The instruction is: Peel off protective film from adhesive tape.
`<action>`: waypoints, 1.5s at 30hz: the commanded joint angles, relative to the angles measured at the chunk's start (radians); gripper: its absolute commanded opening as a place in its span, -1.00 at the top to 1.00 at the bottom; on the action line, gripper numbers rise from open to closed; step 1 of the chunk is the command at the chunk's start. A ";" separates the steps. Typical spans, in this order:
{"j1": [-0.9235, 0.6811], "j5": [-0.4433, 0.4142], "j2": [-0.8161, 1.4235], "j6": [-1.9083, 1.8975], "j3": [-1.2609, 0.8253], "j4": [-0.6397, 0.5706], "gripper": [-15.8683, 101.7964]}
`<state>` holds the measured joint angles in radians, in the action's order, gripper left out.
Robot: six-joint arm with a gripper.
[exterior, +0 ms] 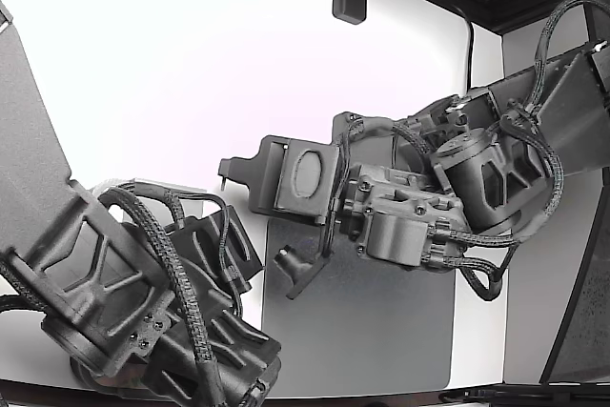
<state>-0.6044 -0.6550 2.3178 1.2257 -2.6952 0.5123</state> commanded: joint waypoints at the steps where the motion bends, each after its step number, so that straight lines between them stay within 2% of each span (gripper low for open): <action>1: 0.009 0.012 0.012 -0.003 0.021 -0.014 0.90; 9: 0.008 0.046 0.015 -0.017 0.021 -0.021 0.89; 29: 0.009 0.025 -0.035 -0.038 0.021 -0.046 0.89; 45: 0.051 0.063 -0.044 -0.061 0.035 -0.057 0.89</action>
<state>-0.5737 -0.5937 2.2611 1.1658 -2.6952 0.4556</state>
